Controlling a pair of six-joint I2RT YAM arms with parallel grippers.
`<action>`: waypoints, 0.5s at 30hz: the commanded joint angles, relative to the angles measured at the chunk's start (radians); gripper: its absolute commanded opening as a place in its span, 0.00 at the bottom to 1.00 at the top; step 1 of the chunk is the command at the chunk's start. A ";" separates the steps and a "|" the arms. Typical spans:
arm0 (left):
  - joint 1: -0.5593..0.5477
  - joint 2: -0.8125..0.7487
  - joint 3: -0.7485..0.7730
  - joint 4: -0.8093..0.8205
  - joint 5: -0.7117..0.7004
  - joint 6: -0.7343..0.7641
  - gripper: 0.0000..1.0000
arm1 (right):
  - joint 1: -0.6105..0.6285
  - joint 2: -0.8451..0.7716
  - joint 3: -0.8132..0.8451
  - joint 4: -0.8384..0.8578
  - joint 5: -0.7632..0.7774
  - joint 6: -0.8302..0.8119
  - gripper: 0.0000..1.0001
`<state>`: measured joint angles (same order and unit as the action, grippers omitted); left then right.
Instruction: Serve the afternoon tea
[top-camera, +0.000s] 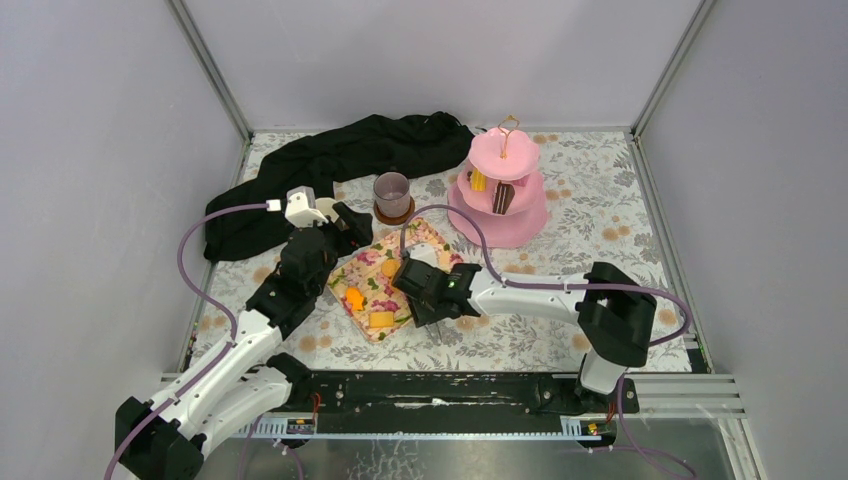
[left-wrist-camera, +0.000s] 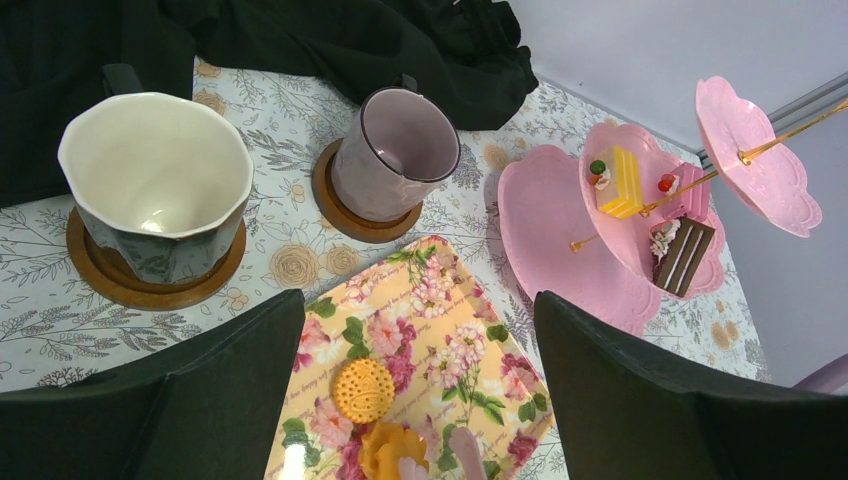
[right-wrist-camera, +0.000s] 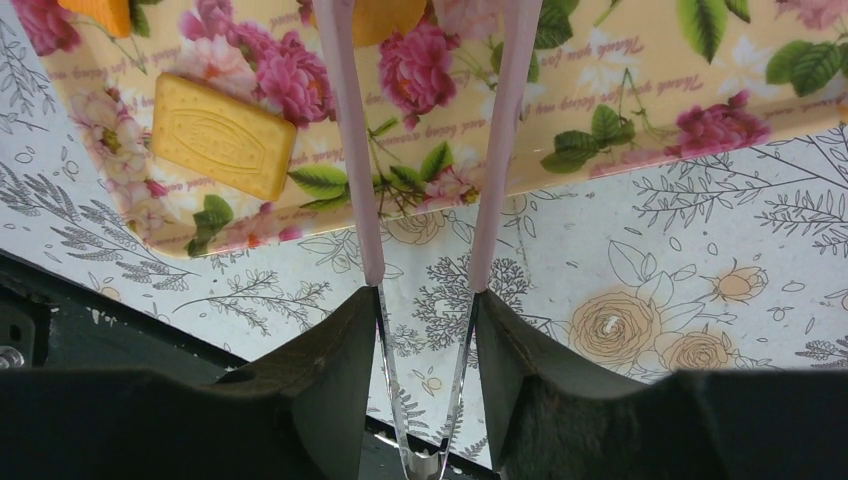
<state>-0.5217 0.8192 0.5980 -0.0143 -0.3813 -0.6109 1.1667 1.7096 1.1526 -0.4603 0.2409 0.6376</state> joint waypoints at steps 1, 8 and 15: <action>0.006 -0.001 0.000 0.048 -0.015 0.013 0.92 | 0.018 -0.004 0.050 0.036 -0.002 0.005 0.47; 0.007 0.003 0.000 0.050 -0.009 0.011 0.92 | 0.039 0.002 0.067 0.037 0.004 0.008 0.47; 0.007 0.002 0.000 0.050 -0.008 0.011 0.92 | 0.045 0.037 0.091 0.017 0.009 -0.001 0.47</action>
<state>-0.5217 0.8200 0.5980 -0.0143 -0.3809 -0.6109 1.2003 1.7351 1.1950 -0.4423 0.2417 0.6376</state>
